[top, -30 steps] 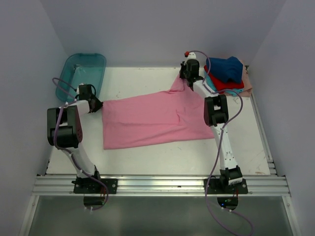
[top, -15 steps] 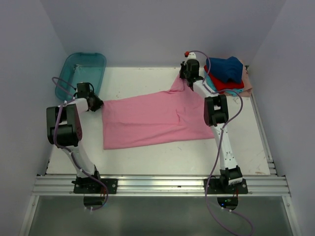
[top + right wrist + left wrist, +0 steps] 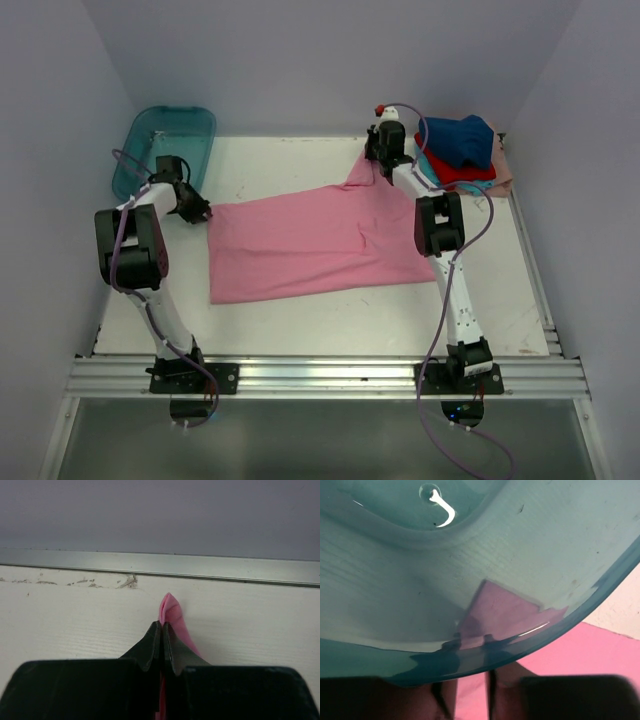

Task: Fold and stack the t-shirts
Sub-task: Fold the tshirt

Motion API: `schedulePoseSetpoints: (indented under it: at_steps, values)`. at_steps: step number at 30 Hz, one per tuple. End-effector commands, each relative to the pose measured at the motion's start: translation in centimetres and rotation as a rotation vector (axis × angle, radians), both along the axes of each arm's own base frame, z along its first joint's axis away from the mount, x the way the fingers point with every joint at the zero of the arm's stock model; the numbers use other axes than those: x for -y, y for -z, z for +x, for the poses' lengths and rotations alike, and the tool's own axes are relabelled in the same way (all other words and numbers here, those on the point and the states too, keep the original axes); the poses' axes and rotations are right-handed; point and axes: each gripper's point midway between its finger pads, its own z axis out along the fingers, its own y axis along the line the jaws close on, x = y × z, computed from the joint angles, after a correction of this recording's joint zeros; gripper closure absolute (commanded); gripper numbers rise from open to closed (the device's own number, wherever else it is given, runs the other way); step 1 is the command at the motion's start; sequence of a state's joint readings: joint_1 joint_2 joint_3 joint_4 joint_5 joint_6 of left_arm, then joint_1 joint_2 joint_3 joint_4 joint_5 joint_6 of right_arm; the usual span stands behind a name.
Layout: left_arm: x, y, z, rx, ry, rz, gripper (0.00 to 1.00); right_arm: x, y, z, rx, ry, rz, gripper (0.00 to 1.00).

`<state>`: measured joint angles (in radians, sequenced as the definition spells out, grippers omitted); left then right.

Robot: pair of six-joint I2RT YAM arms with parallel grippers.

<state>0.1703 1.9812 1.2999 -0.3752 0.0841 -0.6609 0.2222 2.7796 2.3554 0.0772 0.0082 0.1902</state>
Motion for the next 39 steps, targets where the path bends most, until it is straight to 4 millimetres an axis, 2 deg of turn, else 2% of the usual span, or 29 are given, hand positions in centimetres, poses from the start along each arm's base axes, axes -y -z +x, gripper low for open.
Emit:
schedulePoseSetpoints:
  at_steps: [1,2,3,5,6,7,8,13,14,19,21,26,32,34,35,37,38,39]
  values:
    - [0.0,3.4,6.5,0.185,0.118,-0.027,0.77,0.0,-3.3,-0.1,0.032,-0.001,0.012,1.00]
    - [0.1,3.5,6.5,0.185,0.121,-0.024,0.94,-0.3,-3.4,-0.2,0.032,-0.021,0.019,1.00]
    - [0.3,3.3,6.5,0.192,0.127,-0.029,1.00,-0.3,-3.4,-0.2,0.030,-0.022,0.021,1.00]
    - [0.4,3.4,6.7,0.203,0.141,-0.033,1.00,-0.3,-3.4,-0.2,0.030,-0.021,0.023,1.00]
    - [0.5,3.6,6.7,0.195,0.140,-0.036,0.94,-0.1,-3.4,-0.3,0.026,-0.022,0.025,1.00]
    - [0.6,3.6,6.5,0.190,0.137,-0.044,0.81,0.0,-3.3,-0.3,0.023,-0.023,0.023,1.00]
    - [0.5,3.7,6.4,0.188,0.136,-0.041,0.77,0.0,-3.1,-0.4,0.019,-0.024,0.021,1.00]
    - [0.4,2.5,5.9,0.224,0.148,0.014,0.64,0.5,-3.3,-0.4,0.021,-0.018,0.022,1.00]
    - [0.1,0.8,6.7,0.284,0.148,0.045,0.62,0.6,-3.3,-0.4,0.020,-0.016,0.024,1.00]
    - [-0.2,-2.3,7.3,0.356,0.193,0.181,0.53,0.7,-3.2,-0.4,0.019,-0.018,0.024,1.00]
    - [0.4,-3.1,7.5,0.369,0.216,0.215,0.52,0.7,-3.3,-0.3,0.021,-0.017,0.028,1.00]
    - [1.4,-3.5,7.0,0.363,0.265,0.282,0.46,0.7,-3.2,-0.3,0.018,-0.018,0.028,1.00]
    - [2.3,-5.5,6.7,0.377,0.291,0.392,0.41,0.8,-3.2,-0.5,0.017,-0.018,0.023,1.00]
    - [2.7,-5.9,6.6,0.382,0.298,0.391,0.39,0.9,-3.5,-0.6,0.020,-0.012,0.013,1.00]
    - [2.8,-6.1,6.6,0.386,0.300,0.386,0.39,1.2,-3.0,-0.8,0.009,-0.004,0.006,1.00]
    - [3.0,-6.1,6.5,0.385,0.299,0.378,0.39,1.5,-3.6,-0.9,0.019,0.002,-0.007,1.00]
    - [3.0,-6.1,6.4,0.386,0.300,0.375,0.39,1.6,-3.1,-1.3,0.008,0.002,-0.013,1.00]
    - [3.0,-6.1,6.5,0.387,0.299,0.376,0.39,1.9,-4.0,-1.2,0.021,0.006,-0.012,1.00]
